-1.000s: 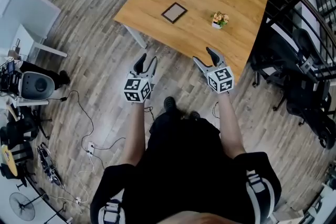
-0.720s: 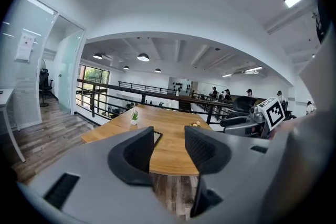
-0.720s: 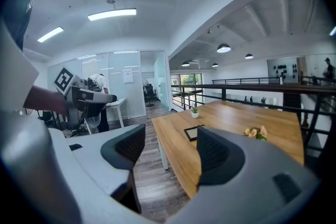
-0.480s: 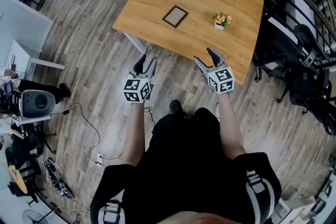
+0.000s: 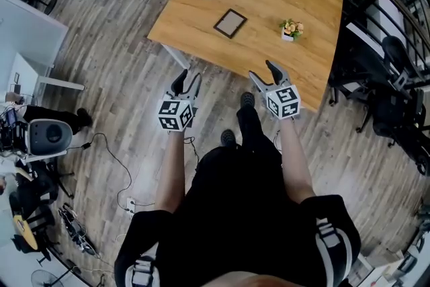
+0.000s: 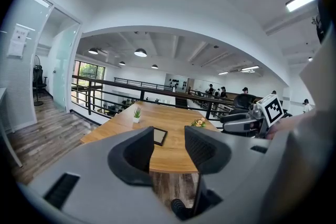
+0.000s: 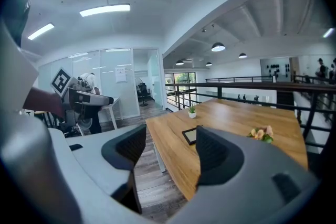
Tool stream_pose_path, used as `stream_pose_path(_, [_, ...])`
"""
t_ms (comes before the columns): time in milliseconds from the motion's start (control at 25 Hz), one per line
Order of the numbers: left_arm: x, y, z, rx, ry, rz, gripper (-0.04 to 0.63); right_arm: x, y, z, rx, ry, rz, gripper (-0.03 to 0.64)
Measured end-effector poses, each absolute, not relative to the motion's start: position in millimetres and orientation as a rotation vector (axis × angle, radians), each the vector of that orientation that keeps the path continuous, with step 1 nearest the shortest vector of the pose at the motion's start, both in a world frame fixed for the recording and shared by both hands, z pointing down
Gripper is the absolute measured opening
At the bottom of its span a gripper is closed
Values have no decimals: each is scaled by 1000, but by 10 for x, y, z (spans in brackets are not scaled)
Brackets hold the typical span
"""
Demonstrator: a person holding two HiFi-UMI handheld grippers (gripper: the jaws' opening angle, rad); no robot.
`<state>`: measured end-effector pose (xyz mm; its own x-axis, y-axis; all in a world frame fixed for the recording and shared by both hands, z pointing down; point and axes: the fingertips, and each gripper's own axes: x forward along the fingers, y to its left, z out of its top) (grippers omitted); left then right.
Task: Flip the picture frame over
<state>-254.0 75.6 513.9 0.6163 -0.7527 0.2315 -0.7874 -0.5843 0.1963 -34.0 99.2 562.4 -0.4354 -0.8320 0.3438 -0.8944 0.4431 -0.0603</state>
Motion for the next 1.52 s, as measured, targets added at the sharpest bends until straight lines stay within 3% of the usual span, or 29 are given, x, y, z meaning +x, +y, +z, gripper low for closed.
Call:
stream_pose_path(480, [-2644, 57, 5289, 2488, -1313, 200, 196, -354, 179, 5758, 1452, -2446, 383, 290])
stream_pose_path(1520, [-1865, -1591, 5531, 2428, -1301, 258, 195, 102, -1500, 6044, 1301, -2488, 505, 281])
